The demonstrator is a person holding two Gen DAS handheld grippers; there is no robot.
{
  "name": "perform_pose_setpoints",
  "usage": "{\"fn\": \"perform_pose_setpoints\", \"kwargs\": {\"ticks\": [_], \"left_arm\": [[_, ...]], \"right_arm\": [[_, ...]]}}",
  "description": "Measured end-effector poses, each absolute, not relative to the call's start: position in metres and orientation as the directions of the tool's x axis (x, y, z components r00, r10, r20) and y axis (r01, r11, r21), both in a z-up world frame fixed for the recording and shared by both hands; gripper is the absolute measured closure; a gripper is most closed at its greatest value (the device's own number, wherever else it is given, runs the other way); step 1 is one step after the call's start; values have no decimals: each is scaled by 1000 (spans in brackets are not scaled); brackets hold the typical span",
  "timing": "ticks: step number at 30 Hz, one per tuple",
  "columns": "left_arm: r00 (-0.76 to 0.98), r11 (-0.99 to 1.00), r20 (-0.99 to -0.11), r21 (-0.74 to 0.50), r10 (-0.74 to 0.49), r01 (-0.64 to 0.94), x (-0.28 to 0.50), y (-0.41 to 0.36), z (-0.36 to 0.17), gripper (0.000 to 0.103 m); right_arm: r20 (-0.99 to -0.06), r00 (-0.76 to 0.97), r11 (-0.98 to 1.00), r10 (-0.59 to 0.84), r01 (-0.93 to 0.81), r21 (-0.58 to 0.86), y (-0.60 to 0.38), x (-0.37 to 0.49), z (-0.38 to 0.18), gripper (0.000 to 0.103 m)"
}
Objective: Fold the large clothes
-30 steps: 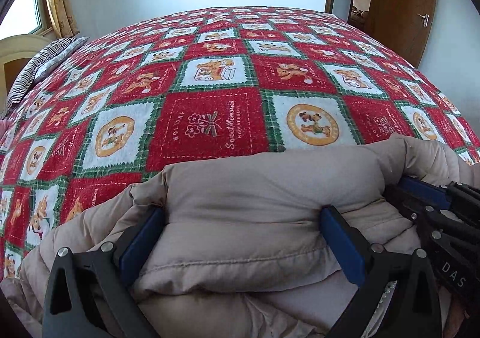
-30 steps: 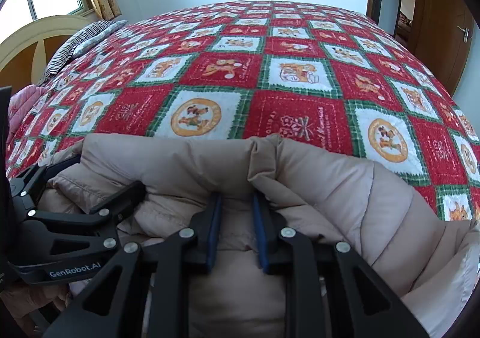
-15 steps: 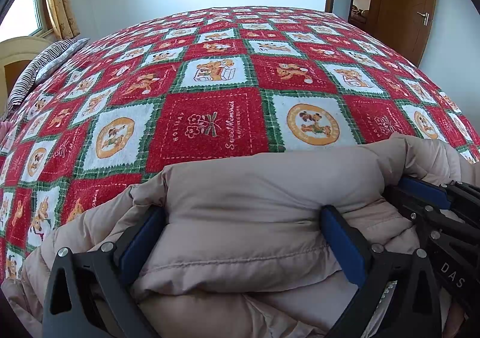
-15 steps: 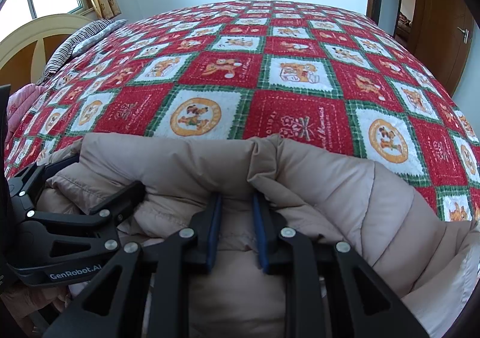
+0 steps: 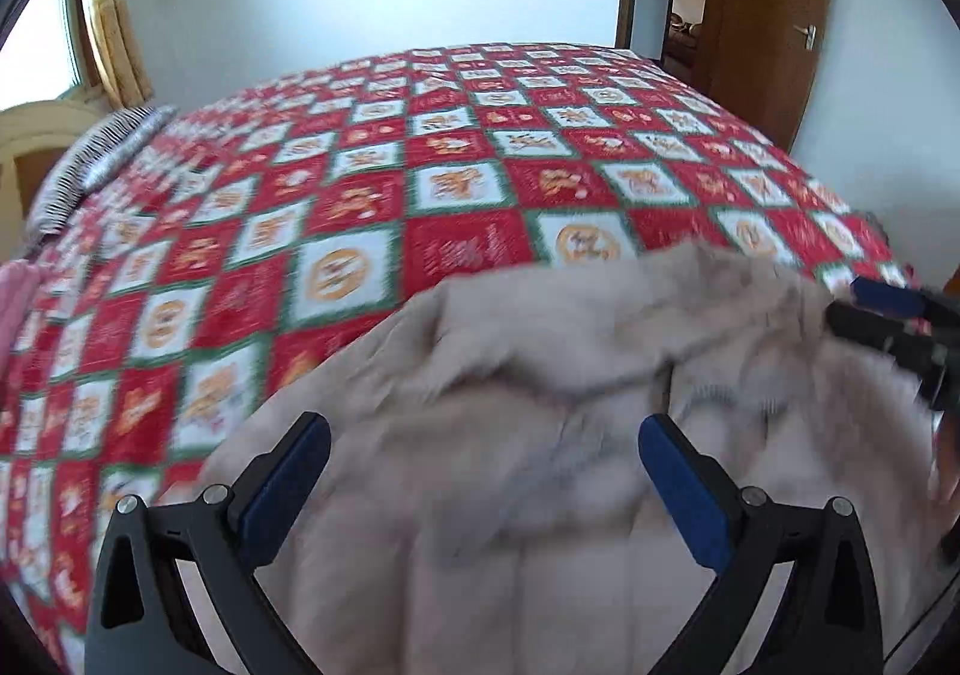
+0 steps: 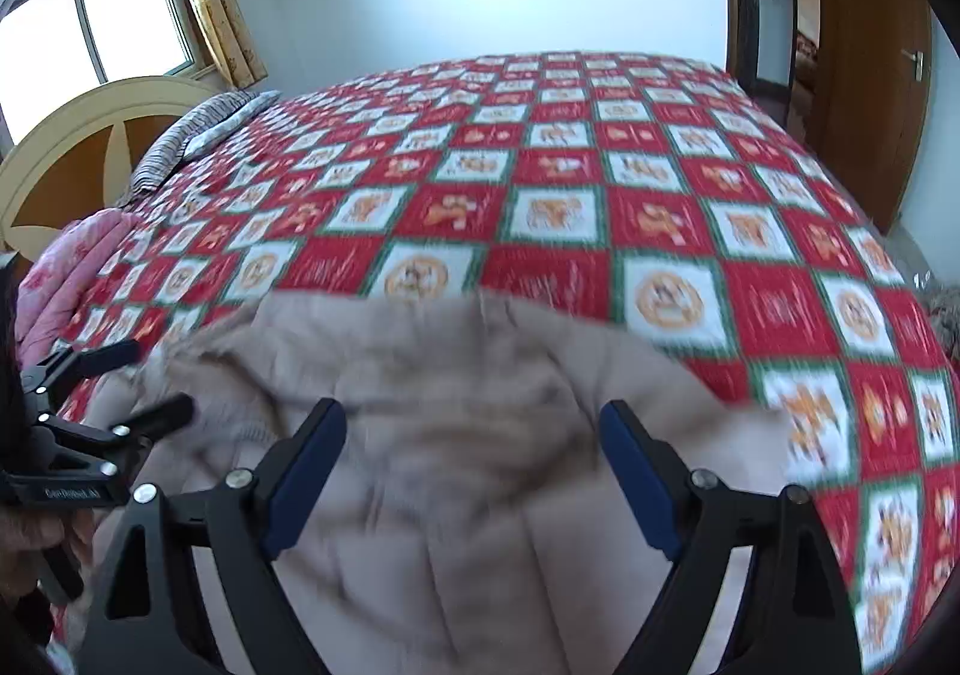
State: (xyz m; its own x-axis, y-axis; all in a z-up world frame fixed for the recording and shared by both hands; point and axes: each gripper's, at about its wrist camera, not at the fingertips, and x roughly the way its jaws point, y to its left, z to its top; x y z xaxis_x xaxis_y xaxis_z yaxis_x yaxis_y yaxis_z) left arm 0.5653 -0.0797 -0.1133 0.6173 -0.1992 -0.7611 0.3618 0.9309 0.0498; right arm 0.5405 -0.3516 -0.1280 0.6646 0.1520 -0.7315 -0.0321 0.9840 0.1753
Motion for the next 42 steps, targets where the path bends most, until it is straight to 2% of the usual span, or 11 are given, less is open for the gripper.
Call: {"fn": "perform_pose_setpoints", "kwargs": {"ticks": [4, 10, 14, 20, 26, 28, 33, 37, 39, 40, 42], "left_arm": [[649, 937, -751, 130, -119, 323, 486, -29, -120, 1], [636, 960, -757, 44, -148, 276, 392, 24, -140, 1], [613, 963, -767, -27, -191, 267, 340, 47, -156, 1], [618, 957, -752, -58, -229, 284, 277, 53, -172, 1], [640, 955, -736, -29, -220, 295, 228, 50, -182, 1], [626, 954, -742, -66, -242, 291, 215, 56, -185, 1], [624, 950, -740, -63, -250, 307, 185, 61, -197, 1], [595, 942, -750, -111, -289, 318, 184, 60, -206, 1], [586, 936, -749, -131, -310, 327, 186, 60, -206, 2], [582, 934, -750, -139, -316, 328, 185, 61, -207, 5], [586, 934, -748, -129, -312, 332, 183, 62, -202, 44]], "right_arm": [[-768, 635, 996, 80, -13, 93, -362, 467, -135, 14], [-808, 589, 995, -1, 80, 57, -387, 362, -156, 14], [-826, 564, 988, -7, 130, 80, -401, 304, -166, 15], [-842, 539, 987, 11, 131, 97, -396, 242, -179, 15], [-851, 523, 983, 41, 133, 129, -387, 204, -196, 18], [-849, 526, 979, 56, 139, 151, -387, 191, -200, 21], [-837, 543, 977, 75, 127, 171, -375, 164, -206, 37], [-819, 566, 969, 97, 134, 208, -372, 153, -210, 50], [-808, 580, 968, 103, 129, 217, -370, 151, -210, 66], [-800, 590, 967, 108, 124, 222, -368, 150, -209, 71], [-783, 612, 967, 110, 118, 228, -364, 144, -205, 85]]}}
